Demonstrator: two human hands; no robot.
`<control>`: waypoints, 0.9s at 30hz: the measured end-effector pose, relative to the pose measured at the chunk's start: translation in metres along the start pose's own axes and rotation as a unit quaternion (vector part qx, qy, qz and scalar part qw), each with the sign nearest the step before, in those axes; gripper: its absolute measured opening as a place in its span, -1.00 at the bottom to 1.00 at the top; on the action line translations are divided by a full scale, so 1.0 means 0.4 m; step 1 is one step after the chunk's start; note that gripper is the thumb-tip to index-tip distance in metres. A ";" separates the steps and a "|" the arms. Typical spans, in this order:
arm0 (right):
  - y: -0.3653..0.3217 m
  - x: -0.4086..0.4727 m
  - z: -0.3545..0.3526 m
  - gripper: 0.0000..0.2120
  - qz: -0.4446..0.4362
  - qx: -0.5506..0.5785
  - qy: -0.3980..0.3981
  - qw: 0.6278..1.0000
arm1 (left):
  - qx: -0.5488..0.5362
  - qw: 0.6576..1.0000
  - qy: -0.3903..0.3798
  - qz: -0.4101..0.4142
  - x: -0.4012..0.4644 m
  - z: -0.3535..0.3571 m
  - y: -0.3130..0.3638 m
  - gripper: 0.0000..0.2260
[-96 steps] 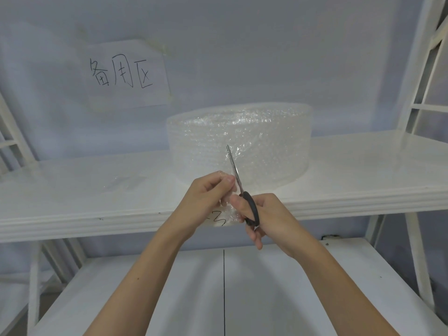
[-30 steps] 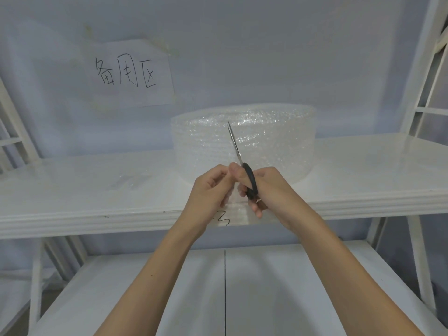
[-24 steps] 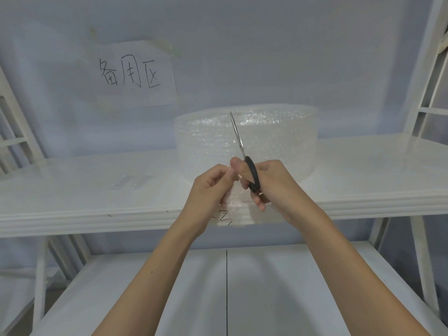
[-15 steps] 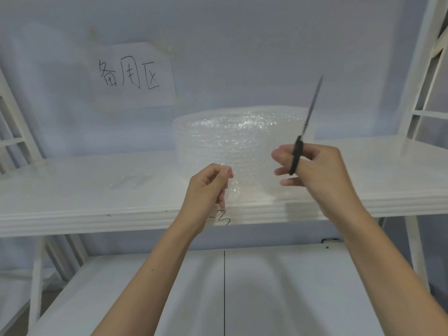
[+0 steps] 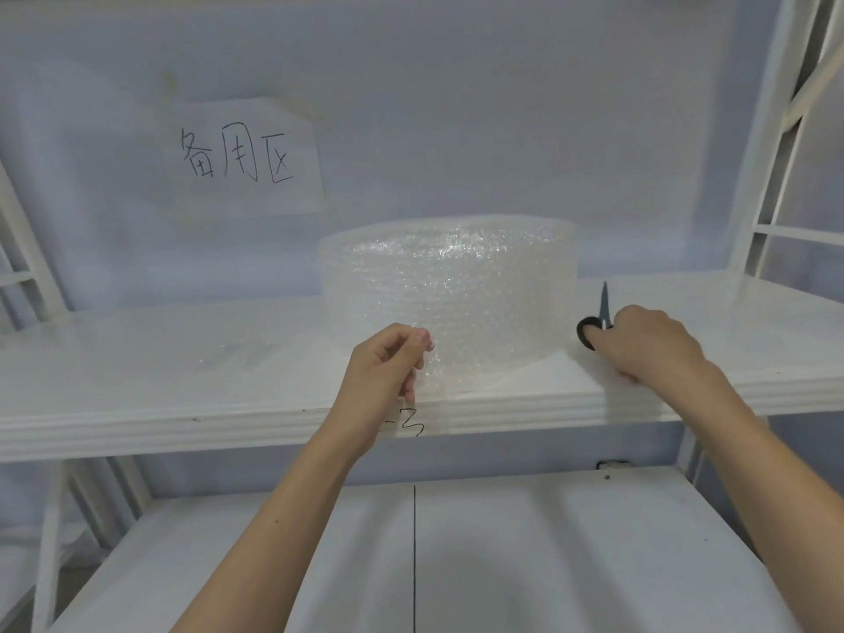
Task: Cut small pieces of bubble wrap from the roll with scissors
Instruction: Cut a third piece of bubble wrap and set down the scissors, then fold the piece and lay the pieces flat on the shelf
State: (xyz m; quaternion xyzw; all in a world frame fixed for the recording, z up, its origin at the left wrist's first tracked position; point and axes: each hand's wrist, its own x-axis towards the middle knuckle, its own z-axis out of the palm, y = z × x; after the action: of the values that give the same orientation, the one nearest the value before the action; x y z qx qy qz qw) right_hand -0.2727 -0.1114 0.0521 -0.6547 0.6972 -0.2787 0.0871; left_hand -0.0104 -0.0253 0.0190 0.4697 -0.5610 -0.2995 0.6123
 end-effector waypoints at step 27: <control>-0.188 -0.170 -0.008 -0.72 -0.250 0.216 0.033 0.943 | -0.092 0.995 0.002 -0.029 0.004 -0.021 0.026 -0.86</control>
State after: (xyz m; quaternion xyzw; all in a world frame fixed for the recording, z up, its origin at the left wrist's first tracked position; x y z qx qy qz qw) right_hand -0.2005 -0.0444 0.0760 -0.7635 0.4369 -0.4572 0.1311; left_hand -0.0034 -0.0208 0.0298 0.4280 -0.5157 -0.3663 0.6455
